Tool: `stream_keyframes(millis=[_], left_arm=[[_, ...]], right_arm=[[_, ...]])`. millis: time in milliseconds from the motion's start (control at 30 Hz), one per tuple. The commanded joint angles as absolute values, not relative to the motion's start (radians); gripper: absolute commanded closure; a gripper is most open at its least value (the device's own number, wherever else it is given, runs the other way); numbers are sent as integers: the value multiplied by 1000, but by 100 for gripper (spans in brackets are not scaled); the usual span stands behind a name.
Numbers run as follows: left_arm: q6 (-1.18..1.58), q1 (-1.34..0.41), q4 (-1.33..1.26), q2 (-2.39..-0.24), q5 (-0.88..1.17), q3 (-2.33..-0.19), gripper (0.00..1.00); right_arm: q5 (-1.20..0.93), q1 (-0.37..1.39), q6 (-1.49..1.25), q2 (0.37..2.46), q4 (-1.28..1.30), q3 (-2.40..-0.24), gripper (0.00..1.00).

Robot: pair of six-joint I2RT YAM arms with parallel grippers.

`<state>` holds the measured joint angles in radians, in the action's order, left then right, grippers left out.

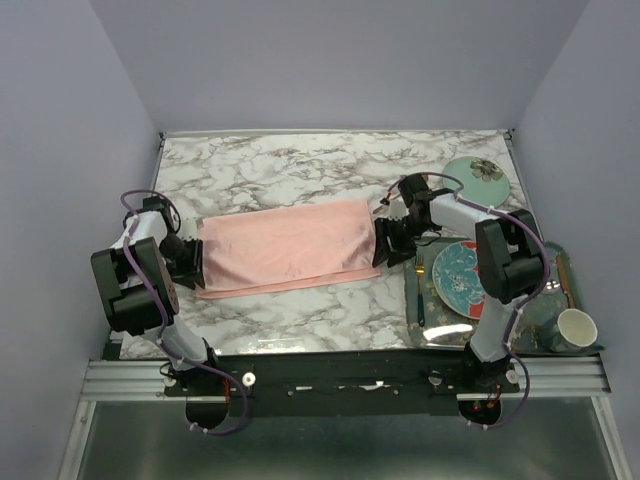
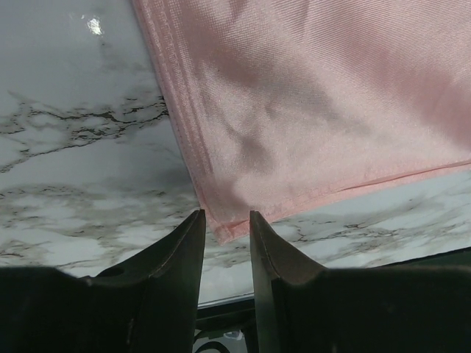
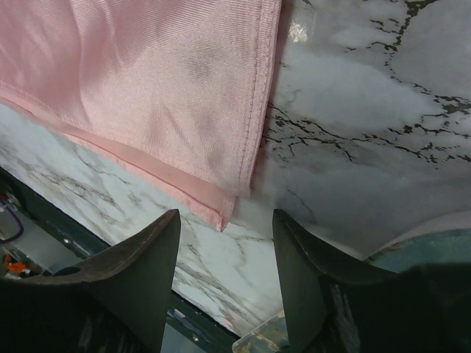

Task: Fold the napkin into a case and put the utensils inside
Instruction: Fold and flatten the napkin at the center of the board.

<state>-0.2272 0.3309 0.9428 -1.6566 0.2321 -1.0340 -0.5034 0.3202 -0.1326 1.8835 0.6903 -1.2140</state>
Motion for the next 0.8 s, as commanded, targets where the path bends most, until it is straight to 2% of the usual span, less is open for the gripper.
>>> stream_keyframes(millis=[0, 233, 400, 633, 767], left_arm=[[-219, 324, 946, -1687, 207, -1039, 59], [-210, 316, 933, -1704, 210, -1032, 58], [-209, 313, 930, -1709, 216, -1031, 63], [-207, 310, 925, -1694, 224, -1029, 74], [-207, 308, 925, -1686, 222, -1029, 88]], right_arm=[[-532, 316, -147, 1914, 680, -1230, 38], [-519, 316, -143, 1922, 681, -1235, 38], [-517, 316, -141, 1916, 684, -1239, 38], [-500, 316, -135, 1901, 686, -1239, 38], [-488, 318, -137, 1902, 684, -1243, 39]])
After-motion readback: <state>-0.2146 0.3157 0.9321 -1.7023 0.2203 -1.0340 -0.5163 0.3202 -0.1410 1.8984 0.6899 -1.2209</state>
